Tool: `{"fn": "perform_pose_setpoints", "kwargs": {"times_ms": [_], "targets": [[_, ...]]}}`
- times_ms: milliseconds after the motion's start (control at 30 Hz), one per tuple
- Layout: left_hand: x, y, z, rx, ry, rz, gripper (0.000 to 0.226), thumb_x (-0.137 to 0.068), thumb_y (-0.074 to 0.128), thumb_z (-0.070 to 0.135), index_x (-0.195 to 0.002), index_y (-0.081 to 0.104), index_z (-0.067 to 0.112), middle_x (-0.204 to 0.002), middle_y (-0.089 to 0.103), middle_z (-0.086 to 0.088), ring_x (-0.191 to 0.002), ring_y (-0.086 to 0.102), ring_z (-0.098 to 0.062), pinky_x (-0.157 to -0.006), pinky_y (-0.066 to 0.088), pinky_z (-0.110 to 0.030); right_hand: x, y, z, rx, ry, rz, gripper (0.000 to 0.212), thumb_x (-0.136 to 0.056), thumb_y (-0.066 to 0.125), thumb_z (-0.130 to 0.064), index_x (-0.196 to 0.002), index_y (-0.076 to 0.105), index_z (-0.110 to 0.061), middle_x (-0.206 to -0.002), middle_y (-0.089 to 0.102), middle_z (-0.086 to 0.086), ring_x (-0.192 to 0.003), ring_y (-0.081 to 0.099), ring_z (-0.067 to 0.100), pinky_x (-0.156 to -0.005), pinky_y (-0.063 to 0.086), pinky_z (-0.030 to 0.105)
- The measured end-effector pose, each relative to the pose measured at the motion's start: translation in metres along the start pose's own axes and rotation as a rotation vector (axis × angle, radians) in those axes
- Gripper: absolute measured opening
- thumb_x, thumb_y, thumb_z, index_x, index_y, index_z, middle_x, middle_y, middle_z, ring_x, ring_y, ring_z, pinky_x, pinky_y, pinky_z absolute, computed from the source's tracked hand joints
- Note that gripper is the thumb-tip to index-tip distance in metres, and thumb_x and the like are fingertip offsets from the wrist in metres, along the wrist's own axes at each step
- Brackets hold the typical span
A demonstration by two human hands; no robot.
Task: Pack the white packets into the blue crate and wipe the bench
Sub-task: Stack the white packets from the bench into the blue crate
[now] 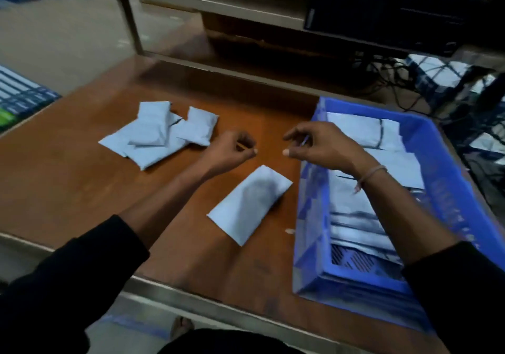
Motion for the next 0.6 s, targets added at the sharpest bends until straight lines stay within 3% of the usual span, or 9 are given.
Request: {"fn": "perform_pose_setpoints", "kwargs": {"times_ms": [100,267,333,400,467,533,600], "targets": [[0.009,-0.036,-0.053,0.021,-0.107,-0.006,0.028,-0.091,0.077,0.026,-0.114,0.072,0.011,-0.107,0.074,-0.004,-0.094,0.071,-0.017,-0.086,0.061,-0.043,-0.043,0.043,-0.028,0.081,-0.014,-0.191,0.043,-0.08,0.081,-0.041,-0.116,0.072,-0.019,-0.092,0.071,-0.006,-0.081,0.064,0.007,-0.083,0.054,0.03],[0.02,-0.091,-0.116,0.033,-0.205,-0.001,0.024,-0.091,0.074,0.032,-0.112,0.073,0.021,-0.11,0.073,0.004,-0.093,0.069,-0.012,-0.084,0.06,-0.037,-0.11,0.117,-0.045,-0.057,0.135,-0.386,0.046,-0.084,0.078,-0.04,-0.123,0.065,-0.019,-0.099,0.07,-0.004,-0.085,0.07,0.012,-0.066,0.057,0.025],[0.022,-0.107,-0.136,0.039,-0.227,0.024,0.026,-0.091,0.074,0.034,-0.114,0.072,0.021,-0.113,0.071,0.004,-0.094,0.069,-0.013,-0.083,0.06,-0.036,-0.136,0.145,-0.047,-0.192,0.253,-0.351,0.038,-0.085,0.077,-0.036,-0.116,0.065,-0.019,-0.101,0.069,0.0,-0.088,0.069,0.016,-0.068,0.055,0.027],[0.023,-0.121,-0.155,0.064,-0.24,0.041,0.026,-0.093,0.073,0.033,-0.116,0.07,0.02,-0.115,0.07,0.006,-0.096,0.069,-0.013,-0.069,0.058,-0.021,-0.163,0.174,-0.049,-0.358,0.375,-0.243,0.02,-0.086,0.076,-0.031,-0.096,0.067,-0.016,-0.088,0.067,0.003,-0.078,0.063,0.019,-0.064,0.049,0.031],[0.024,-0.133,-0.169,0.079,-0.261,0.052,0.028,-0.095,0.071,0.035,-0.118,0.07,0.021,-0.115,0.069,0.009,-0.092,0.069,-0.011,-0.056,0.054,-0.016,-0.19,0.198,-0.051,-0.463,0.457,-0.082,0.023,-0.083,0.076,-0.033,-0.083,0.066,-0.013,-0.08,0.063,0.01,-0.072,0.059,0.024,-0.063,0.046,0.035],[0.022,-0.143,-0.183,0.088,-0.265,0.051,0.03,-0.093,0.071,0.039,-0.117,0.071,0.022,-0.115,0.07,0.009,-0.094,0.071,-0.012,-0.073,0.064,-0.034,-0.214,0.219,-0.048,-0.48,0.546,0.061,0.041,-0.08,0.076,-0.038,-0.104,0.069,-0.006,-0.102,0.069,0.015,-0.09,0.067,0.031,-0.073,0.051,0.036],[0.019,-0.152,-0.192,0.118,-0.266,0.03,0.026,-0.093,0.072,0.034,-0.116,0.073,0.02,-0.115,0.071,0.006,-0.1,0.07,-0.013,-0.089,0.062,-0.042,-0.229,0.232,-0.049,-0.462,0.632,0.149,0.068,-0.08,0.077,-0.039,-0.133,0.056,-0.002,-0.132,0.062,0.015,-0.116,0.062,0.035,-0.084,0.05,0.032]]}}
Point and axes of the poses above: each hand's wrist, its own x-axis away from the middle knuckle, its own y-axis out of the palm, z = x × y, the point moved 5 cm from there along -x, towards the middle knuckle
